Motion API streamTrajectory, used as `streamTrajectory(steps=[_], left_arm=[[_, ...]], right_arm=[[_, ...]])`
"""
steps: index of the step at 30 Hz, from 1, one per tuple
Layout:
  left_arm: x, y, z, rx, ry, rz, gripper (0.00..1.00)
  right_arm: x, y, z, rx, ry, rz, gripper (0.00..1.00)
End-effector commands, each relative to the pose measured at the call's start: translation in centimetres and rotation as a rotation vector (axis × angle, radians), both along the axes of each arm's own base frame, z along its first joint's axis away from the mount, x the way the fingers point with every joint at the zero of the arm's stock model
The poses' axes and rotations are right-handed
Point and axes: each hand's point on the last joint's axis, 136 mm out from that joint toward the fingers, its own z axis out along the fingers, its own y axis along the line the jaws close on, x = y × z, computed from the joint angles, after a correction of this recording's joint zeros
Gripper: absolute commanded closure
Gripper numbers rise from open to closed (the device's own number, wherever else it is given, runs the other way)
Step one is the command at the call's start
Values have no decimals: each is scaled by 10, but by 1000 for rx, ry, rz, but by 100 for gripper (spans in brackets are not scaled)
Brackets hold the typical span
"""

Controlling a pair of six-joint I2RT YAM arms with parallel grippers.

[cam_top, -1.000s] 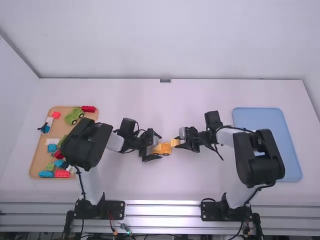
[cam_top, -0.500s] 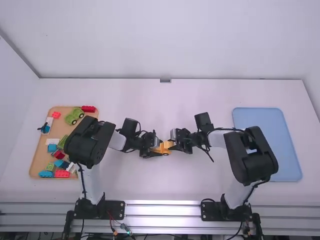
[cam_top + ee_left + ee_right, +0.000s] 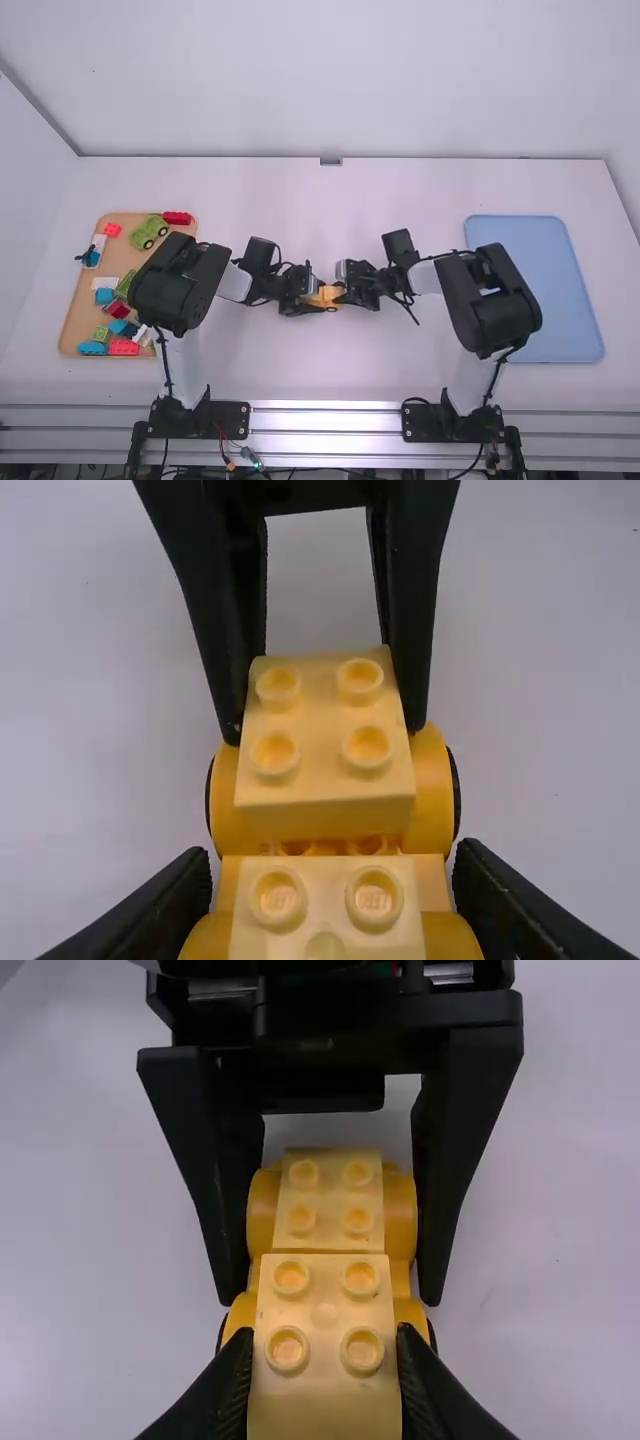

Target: Assemble lego blocks to make yellow taxi

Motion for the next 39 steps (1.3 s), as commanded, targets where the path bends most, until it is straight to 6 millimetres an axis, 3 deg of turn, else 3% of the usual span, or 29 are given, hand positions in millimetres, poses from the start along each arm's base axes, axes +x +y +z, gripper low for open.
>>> streamTrajectory(steps=[1,3,13,15,17,29,30,34,35,39], left_arm=[[2,1,-8,33,31,35,44],[8,0,-9,52,40,60,46],[-2,-17,-13,80,11,22,47],[-2,-19,-12,74,13,18,46],[-2,-19,-12,76,16,20,46],[-5,-19,-13,75,11,16,46],[-5,-19,-12,74,12,16,47],[-4,-20,-12,75,13,14,47],[-5,-20,-12,74,12,15,46],[-5,-20,-12,74,10,15,46]], right_arm=[[-2,0,-9,-44,31,-25,87],[-3,1,-9,-40,19,-12,87],[-1,-1,-13,-66,13,-26,85],[0,-2,-13,-69,14,-28,82],[-1,-1,-13,-68,13,-27,73],[5,-2,-17,-101,-17,-40,73],[5,-2,-17,-100,-19,-40,71],[6,-2,-16,-94,-26,-40,45],[7,0,-14,-83,-31,-36,31],[8,3,-2,-39,-37,-31,27]])
